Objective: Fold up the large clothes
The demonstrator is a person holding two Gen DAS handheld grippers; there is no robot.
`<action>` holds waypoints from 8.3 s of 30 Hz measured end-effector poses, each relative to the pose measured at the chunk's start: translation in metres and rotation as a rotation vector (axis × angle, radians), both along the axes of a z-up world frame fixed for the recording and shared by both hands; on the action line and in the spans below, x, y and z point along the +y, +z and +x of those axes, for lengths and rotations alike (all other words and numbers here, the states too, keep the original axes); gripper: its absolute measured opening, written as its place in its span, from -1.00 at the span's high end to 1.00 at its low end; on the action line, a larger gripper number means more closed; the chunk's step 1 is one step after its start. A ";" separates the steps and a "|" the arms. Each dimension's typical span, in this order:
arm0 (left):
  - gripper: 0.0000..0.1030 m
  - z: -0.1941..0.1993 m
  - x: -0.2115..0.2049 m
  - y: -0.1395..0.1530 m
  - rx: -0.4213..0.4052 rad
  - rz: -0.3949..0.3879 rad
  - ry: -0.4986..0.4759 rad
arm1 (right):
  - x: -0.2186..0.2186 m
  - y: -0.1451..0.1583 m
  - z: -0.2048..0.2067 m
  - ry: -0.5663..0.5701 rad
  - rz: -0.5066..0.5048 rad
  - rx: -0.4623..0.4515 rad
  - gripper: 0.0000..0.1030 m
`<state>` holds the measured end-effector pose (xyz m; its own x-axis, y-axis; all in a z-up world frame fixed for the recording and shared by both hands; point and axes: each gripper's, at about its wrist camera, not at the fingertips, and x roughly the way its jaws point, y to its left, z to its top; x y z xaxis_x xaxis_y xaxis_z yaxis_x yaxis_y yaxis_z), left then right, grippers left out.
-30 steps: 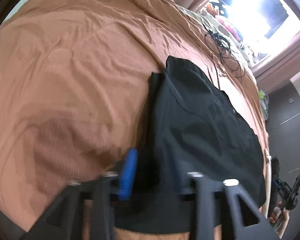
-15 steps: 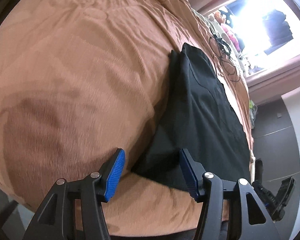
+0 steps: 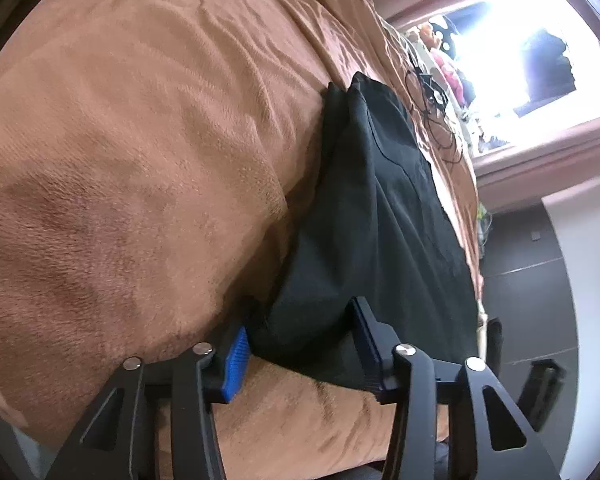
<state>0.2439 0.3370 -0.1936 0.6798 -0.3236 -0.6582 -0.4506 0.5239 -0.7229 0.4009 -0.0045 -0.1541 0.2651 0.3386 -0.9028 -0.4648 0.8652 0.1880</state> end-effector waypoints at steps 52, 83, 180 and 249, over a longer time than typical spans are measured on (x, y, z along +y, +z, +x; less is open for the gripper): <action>0.67 -0.017 -0.002 0.012 -0.127 -0.248 0.166 | 0.019 0.030 0.124 -0.101 0.091 0.008 0.50; 0.78 0.066 -0.103 0.171 -0.358 -0.030 -0.170 | -0.037 -0.031 0.006 -0.122 0.240 0.141 0.58; -0.09 0.155 -0.295 0.034 0.120 0.247 -0.493 | -0.308 -0.043 0.050 -0.529 0.576 0.139 0.41; -0.18 0.236 -0.233 0.028 0.125 0.230 -0.503 | -0.276 -0.045 0.150 -0.300 0.582 0.274 -0.42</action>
<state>0.4795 0.1044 -0.1652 0.3915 -0.4260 -0.8156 -0.1797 0.8339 -0.5218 0.5508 -0.2805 -0.1994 0.2118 0.7341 -0.6451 -0.0925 0.6722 0.7346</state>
